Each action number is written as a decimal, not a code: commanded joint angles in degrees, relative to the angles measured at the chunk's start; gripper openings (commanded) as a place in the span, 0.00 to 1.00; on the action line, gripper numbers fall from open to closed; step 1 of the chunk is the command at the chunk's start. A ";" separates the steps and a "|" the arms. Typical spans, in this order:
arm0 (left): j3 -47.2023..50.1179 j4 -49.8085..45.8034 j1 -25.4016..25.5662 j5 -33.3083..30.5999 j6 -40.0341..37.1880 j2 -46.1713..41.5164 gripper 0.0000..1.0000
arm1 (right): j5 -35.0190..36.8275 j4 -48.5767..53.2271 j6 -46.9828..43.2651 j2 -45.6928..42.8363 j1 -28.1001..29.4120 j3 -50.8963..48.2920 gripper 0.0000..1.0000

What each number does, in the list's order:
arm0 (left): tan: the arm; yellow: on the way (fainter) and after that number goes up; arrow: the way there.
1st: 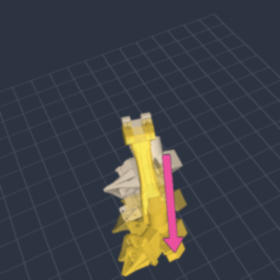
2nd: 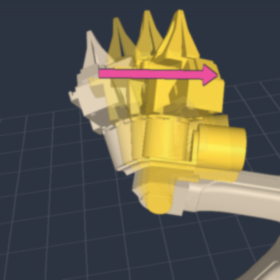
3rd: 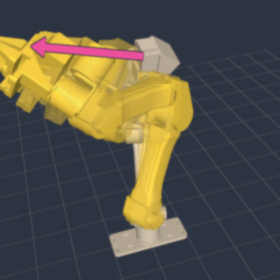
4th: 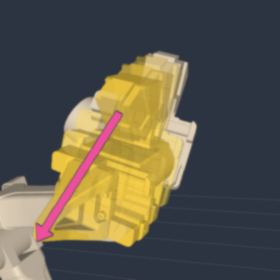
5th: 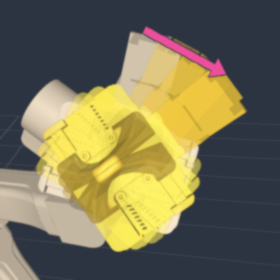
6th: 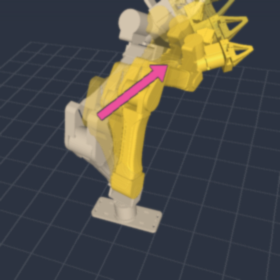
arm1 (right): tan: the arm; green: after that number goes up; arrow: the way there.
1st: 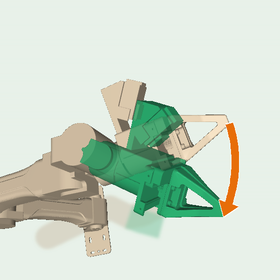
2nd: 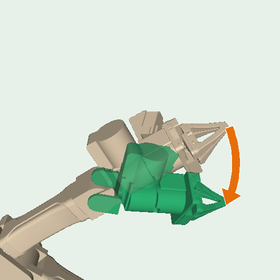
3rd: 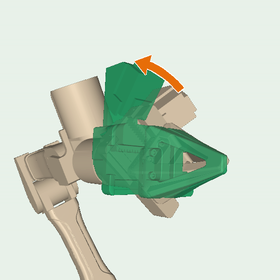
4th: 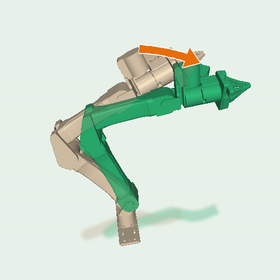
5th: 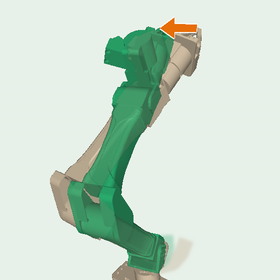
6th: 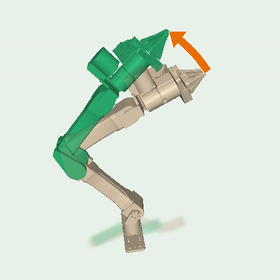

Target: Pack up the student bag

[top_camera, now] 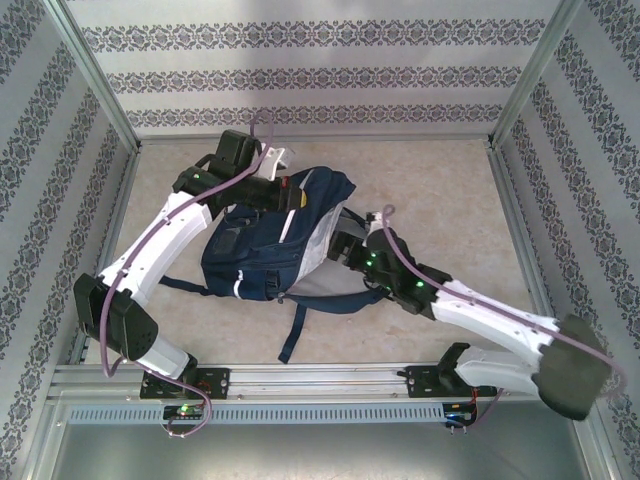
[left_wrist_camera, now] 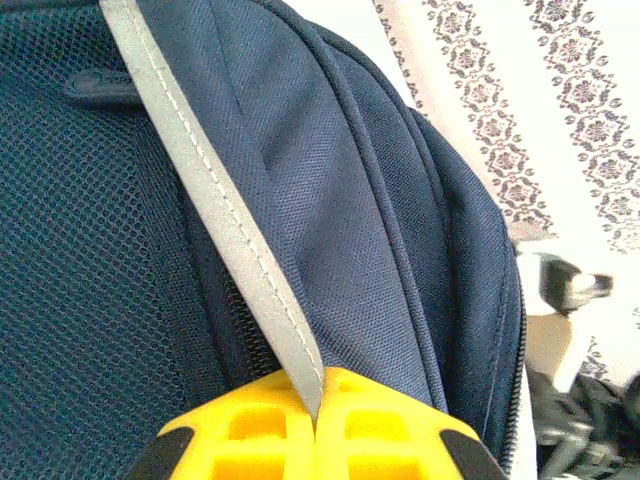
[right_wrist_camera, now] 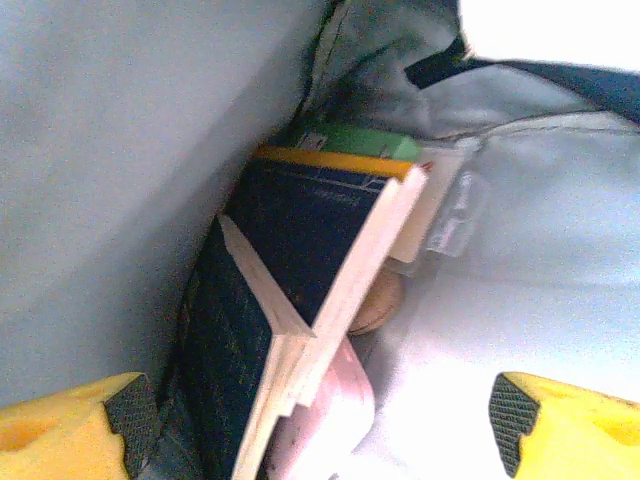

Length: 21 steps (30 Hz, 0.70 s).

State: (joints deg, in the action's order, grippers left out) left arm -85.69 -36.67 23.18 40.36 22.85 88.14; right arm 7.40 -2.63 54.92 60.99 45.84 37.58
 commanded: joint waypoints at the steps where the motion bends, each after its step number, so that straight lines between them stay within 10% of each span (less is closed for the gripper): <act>1: 4.75 15.48 -0.33 4.44 7.12 0.36 0.00 | 9.10 15.89 -0.88 -9.19 -0.59 0.60 0.74; 7: 11.73 25.81 1.99 6.67 14.19 3.97 0.00 | 4.98 29.31 -4.55 -18.32 -3.52 8.46 0.51; 21: 15.61 35.13 5.21 6.84 19.58 9.33 0.00 | -11.88 35.78 9.90 2.24 -6.25 20.21 0.33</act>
State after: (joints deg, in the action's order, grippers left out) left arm -70.89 -7.64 27.81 47.90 40.64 96.82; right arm -1.19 32.77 60.99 62.63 40.23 57.28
